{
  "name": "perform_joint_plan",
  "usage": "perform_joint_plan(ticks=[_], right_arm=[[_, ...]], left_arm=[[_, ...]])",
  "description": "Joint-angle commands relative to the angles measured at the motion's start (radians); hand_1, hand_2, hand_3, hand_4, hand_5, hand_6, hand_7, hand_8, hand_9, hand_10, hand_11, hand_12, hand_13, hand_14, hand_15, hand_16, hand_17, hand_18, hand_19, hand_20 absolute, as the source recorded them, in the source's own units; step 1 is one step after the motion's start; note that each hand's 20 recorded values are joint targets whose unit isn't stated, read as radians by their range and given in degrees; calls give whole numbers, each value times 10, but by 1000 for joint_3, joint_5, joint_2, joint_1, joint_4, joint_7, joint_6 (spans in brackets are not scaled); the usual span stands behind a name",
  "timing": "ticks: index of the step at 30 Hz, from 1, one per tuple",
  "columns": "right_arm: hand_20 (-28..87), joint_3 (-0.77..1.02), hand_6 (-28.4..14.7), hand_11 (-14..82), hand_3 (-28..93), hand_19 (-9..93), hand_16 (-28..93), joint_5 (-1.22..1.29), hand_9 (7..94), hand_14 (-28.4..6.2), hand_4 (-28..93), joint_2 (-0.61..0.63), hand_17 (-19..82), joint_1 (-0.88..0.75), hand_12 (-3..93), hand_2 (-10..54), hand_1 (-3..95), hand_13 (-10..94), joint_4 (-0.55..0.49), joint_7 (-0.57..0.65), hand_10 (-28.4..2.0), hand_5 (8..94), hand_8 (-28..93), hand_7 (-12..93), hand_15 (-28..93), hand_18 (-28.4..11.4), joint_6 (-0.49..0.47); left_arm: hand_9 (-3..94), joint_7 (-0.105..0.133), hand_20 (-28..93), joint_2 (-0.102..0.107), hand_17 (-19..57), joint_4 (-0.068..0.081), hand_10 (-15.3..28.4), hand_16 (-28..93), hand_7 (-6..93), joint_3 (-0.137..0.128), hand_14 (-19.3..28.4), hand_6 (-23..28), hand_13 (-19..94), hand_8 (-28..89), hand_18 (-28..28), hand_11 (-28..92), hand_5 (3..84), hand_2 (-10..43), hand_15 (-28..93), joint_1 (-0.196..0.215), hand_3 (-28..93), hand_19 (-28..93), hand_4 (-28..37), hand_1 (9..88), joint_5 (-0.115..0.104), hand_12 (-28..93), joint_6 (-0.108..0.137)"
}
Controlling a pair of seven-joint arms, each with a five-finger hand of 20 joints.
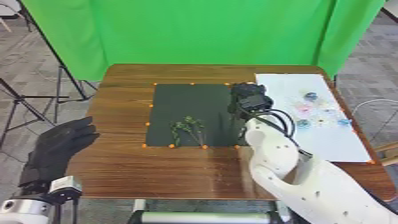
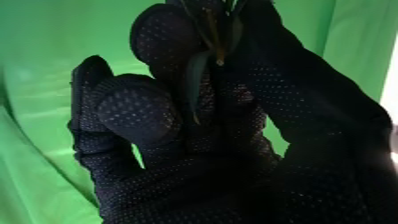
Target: Arrange flowers
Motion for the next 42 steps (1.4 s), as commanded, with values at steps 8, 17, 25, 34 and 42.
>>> perform_joint_plan(ticks=[8, 17, 25, 34, 42], right_arm=[[155, 12, -39, 396, 787, 896, 244, 13, 842, -116, -283, -1, 292, -99, 359, -95, 529, 756, 11, 20, -141, 858, 249, 238, 733, -271, -60], [152, 37, -39, 393, 789, 885, 242, 72, 833, -123, -279, -8, 279, -126, 359, -95, 524, 748, 0, 29, -137, 851, 239, 244, 728, -273, -92], [150, 37, -34, 391, 780, 880, 236, 80, 829, -123, -269, -12, 276, -131, 351, -95, 516, 747, -4, 30, -134, 843, 215, 257, 722, -269, -95], [143, 40, -30, 404, 761, 873, 228, 57, 809, -128, -265, -9, 266, -134, 318, -95, 487, 731, -23, 42, -138, 817, 165, 295, 714, -269, -64], [149, 44, -35, 448, 748, 864, 221, 69, 797, -139, -255, 2, 260, -133, 253, -95, 462, 722, -43, 42, -154, 811, 167, 298, 721, -278, -25]], left_arm=[[367, -19, 162, -11, -90, -3, 211, -140, 196, 4, 268, 118, 252, -107, 229, 379, 426, 33, 649, 1, 822, 599, -204, 272, 7, 102, -8], [367, -24, 161, -10, -90, 1, 211, -140, 196, 7, 268, 118, 253, -108, 228, 379, 426, 34, 649, -6, 823, 600, -203, 272, 7, 102, -12], [367, -24, 161, -9, -90, 2, 211, -140, 196, 12, 268, 119, 252, -108, 228, 380, 426, 36, 649, -9, 823, 600, -199, 273, 8, 102, -10], [367, -23, 162, -10, -90, 0, 210, -140, 196, 13, 268, 118, 252, -108, 228, 380, 426, 36, 649, -4, 821, 601, -202, 273, 6, 102, -6], [367, -12, 163, -2, -89, 0, 210, -141, 195, 17, 268, 119, 253, -108, 228, 381, 426, 35, 650, 4, 820, 602, -203, 272, 0, 102, -3]])
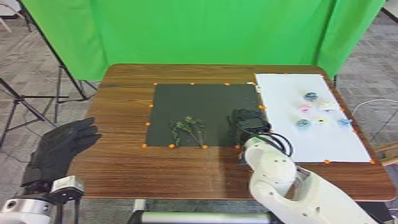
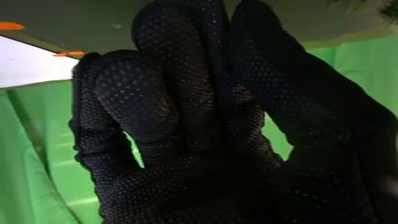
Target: Arrange flowers
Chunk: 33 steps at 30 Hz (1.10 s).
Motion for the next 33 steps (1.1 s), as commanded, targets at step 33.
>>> perform_joint_plan(ticks=[33], right_arm=[[231, 433, -68, 219, 852, 789, 136, 86, 484, -193, -262, 236, 162, -207, 170, -95, 342, 424, 44, -103, -178, 511, -147, 259, 726, -249, -119]], left_arm=[[367, 28, 160, 15, -90, -5, 211, -141, 196, 32, 270, 119, 254, -108, 228, 380, 426, 34, 650, 16, 819, 600, -203, 271, -9, 102, 9]])
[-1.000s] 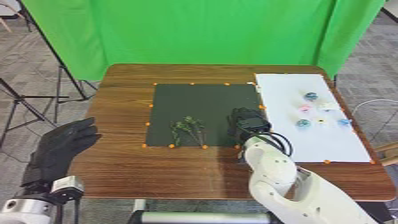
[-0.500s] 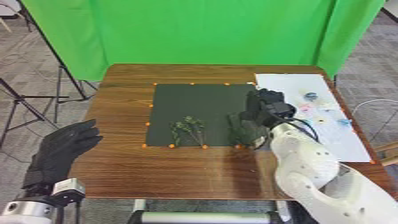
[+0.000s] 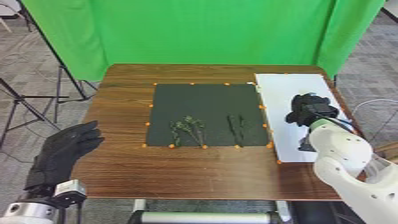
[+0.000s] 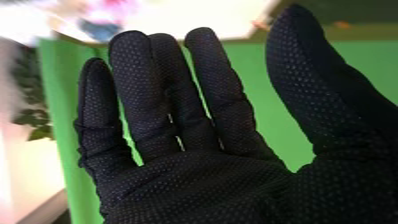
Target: Arrange flowers
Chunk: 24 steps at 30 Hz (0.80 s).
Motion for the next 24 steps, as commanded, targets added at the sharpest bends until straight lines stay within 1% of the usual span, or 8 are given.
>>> perform_joint_plan(ticks=[1, 10, 11, 12, 15, 17, 20, 24], right_arm=[[233, 22, -70, 217, 852, 788, 135, -18, 484, -194, -263, -17, 162, -34, 170, -95, 342, 424, 36, 41, -178, 510, -146, 256, 727, -249, -43], [250, 22, -70, 208, 851, 786, 129, -19, 480, -193, -264, -14, 164, -44, 170, -95, 345, 425, 49, 72, -181, 508, -144, 253, 731, -251, -48], [253, 17, -68, 209, 849, 792, 130, -23, 485, -190, -264, -17, 169, -38, 170, -95, 348, 431, 53, 74, -182, 513, -144, 255, 733, -251, -49], [254, 15, -67, 210, 848, 794, 130, -25, 487, -188, -264, -16, 170, -42, 170, -95, 350, 434, 52, 80, -182, 515, -144, 257, 733, -251, -48], [259, 0, -64, 219, 842, 802, 136, -30, 510, -183, -262, -18, 182, -32, 171, -93, 359, 451, 56, 89, -184, 531, -147, 262, 736, -252, -52], [263, -1, -57, 234, 845, 812, 140, -25, 548, -175, -264, -22, 197, -31, 173, -93, 380, 480, 58, 92, -181, 548, -147, 267, 739, -253, -60], [265, 2, -56, 238, 849, 815, 144, -26, 555, -173, -267, -22, 201, -35, 172, -94, 385, 488, 53, 95, -181, 550, -149, 270, 739, -253, -62], [267, 13, -67, 231, 852, 819, 149, -32, 528, -173, -267, -20, 202, -45, 172, -95, 380, 486, 38, 99, -201, 542, -141, 250, 741, -254, -71]], left_arm=[[367, -5, 160, -4, -90, -2, 210, -141, 196, 10, 269, 119, 254, -108, 228, 380, 426, 34, 650, -6, 819, 600, -203, 271, 2, 102, -3], [367, -5, 160, -4, -90, 0, 210, -141, 196, 15, 269, 119, 253, -108, 228, 381, 426, 34, 649, -7, 819, 600, -202, 271, 0, 102, -3], [367, 1, 160, -1, -90, 0, 210, -141, 196, 17, 268, 119, 253, -108, 228, 381, 426, 33, 649, -7, 820, 600, -202, 271, -3, 102, 1], [367, -3, 160, -3, -90, 0, 210, -141, 196, 16, 268, 119, 253, -108, 228, 380, 426, 33, 650, -9, 820, 600, -202, 271, 0, 102, -2], [367, -5, 160, -4, -90, -1, 210, -141, 197, 14, 269, 118, 253, -107, 228, 380, 426, 33, 649, -8, 820, 600, -202, 271, 0, 102, -2], [367, -1, 160, -4, -91, 1, 210, -141, 196, 15, 269, 118, 253, -108, 228, 380, 426, 33, 649, -8, 820, 599, -202, 271, -2, 102, -1], [367, -3, 160, -1, -91, 0, 210, -140, 197, 16, 269, 118, 253, -107, 228, 380, 425, 34, 650, -9, 818, 599, -202, 272, -1, 103, -2], [367, -5, 161, -5, -90, 0, 210, -140, 196, 14, 268, 119, 253, -108, 228, 381, 426, 34, 649, -8, 819, 599, -201, 272, 0, 102, -2]])
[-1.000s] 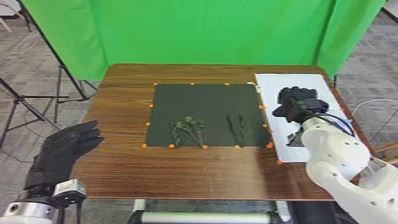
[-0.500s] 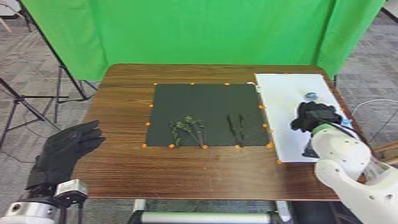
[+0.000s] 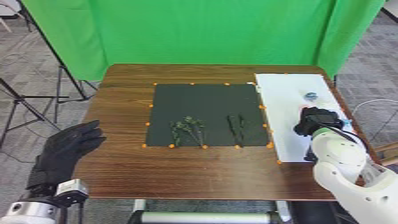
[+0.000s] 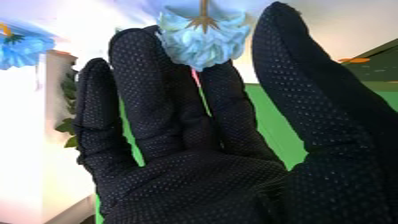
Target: Arrange flowers
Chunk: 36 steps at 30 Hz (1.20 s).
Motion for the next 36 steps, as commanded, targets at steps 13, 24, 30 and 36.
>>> perform_joint_plan(ticks=[13, 24, 30, 36], right_arm=[[294, 5, -81, 212, 831, 888, 152, -20, 533, -179, -258, -7, 244, -12, 172, -95, 373, 519, -48, 35, -225, 537, -127, 223, 757, -269, -79], [290, -13, -75, 261, 820, 924, 172, -5, 633, -147, -255, -16, 311, 2, 180, -95, 416, 605, -17, 74, -207, 558, -116, 224, 757, -265, -114], [296, -40, -70, 275, 806, 932, 243, -21, 686, -127, -278, -15, 359, 12, 215, -95, 479, 646, -4, 93, -171, 581, -115, 249, 729, -255, -109], [330, -82, -62, 181, 734, 932, 276, -56, 796, -98, -281, -7, 409, 22, 354, -95, 561, 706, 5, 104, -116, 639, 89, 328, 705, -241, -33]], left_arm=[[367, -5, 161, -3, -90, -1, 210, -140, 196, 2, 268, 119, 253, -108, 228, 380, 426, 33, 650, 4, 820, 600, -202, 272, -1, 102, -2], [367, -7, 161, -3, -90, -1, 210, -140, 196, 0, 268, 119, 253, -107, 228, 381, 426, 33, 650, 5, 821, 600, -202, 272, 1, 102, -3], [367, -12, 161, -5, -91, -2, 210, -140, 195, -5, 268, 119, 253, -107, 228, 381, 426, 33, 650, 5, 821, 599, -202, 272, 5, 102, -8], [367, -16, 161, -5, -91, 0, 210, -140, 195, -3, 269, 119, 252, -107, 229, 381, 426, 32, 649, -1, 822, 600, -202, 271, 7, 102, -10]])
